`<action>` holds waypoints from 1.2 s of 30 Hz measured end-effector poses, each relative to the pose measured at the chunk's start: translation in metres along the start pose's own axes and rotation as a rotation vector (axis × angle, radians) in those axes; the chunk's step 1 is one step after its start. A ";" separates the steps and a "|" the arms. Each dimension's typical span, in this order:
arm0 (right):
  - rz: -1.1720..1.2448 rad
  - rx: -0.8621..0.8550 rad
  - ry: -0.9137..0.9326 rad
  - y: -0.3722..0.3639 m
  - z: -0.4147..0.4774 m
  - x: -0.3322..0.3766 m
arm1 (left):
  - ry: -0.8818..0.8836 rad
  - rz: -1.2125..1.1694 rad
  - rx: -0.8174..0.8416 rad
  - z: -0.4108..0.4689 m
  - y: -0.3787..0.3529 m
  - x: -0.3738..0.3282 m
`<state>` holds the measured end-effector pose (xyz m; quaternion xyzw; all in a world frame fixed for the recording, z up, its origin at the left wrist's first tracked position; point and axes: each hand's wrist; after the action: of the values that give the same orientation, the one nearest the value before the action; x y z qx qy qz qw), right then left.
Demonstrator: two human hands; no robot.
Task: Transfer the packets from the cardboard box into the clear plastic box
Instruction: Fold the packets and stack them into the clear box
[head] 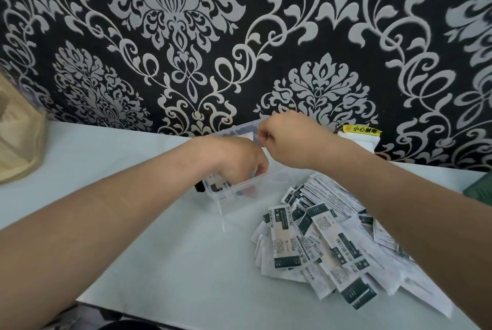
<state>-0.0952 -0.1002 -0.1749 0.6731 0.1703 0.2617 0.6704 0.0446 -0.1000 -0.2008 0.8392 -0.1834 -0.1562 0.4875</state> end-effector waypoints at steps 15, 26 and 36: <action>0.369 -0.284 -0.138 0.030 -0.054 -0.018 | 0.042 -0.187 -0.150 -0.018 0.003 0.008; 0.069 0.309 -0.179 -0.011 -0.145 -0.036 | 0.093 -0.285 -0.260 -0.077 -0.023 -0.120; 0.060 0.041 -0.108 -0.055 -0.166 -0.026 | 0.100 -0.261 -0.459 -0.058 -0.078 -0.115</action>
<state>-0.2056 0.0220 -0.2382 0.7046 0.1191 0.2416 0.6565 -0.0191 0.0323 -0.2318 0.7300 -0.0089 -0.2136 0.6492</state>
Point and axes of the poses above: each hand's wrist, its own z-axis towards the middle knuckle, its own y-axis out of the back of the hand, x = y × z, and after that the axes turned 6 degrees about -z, right-handed
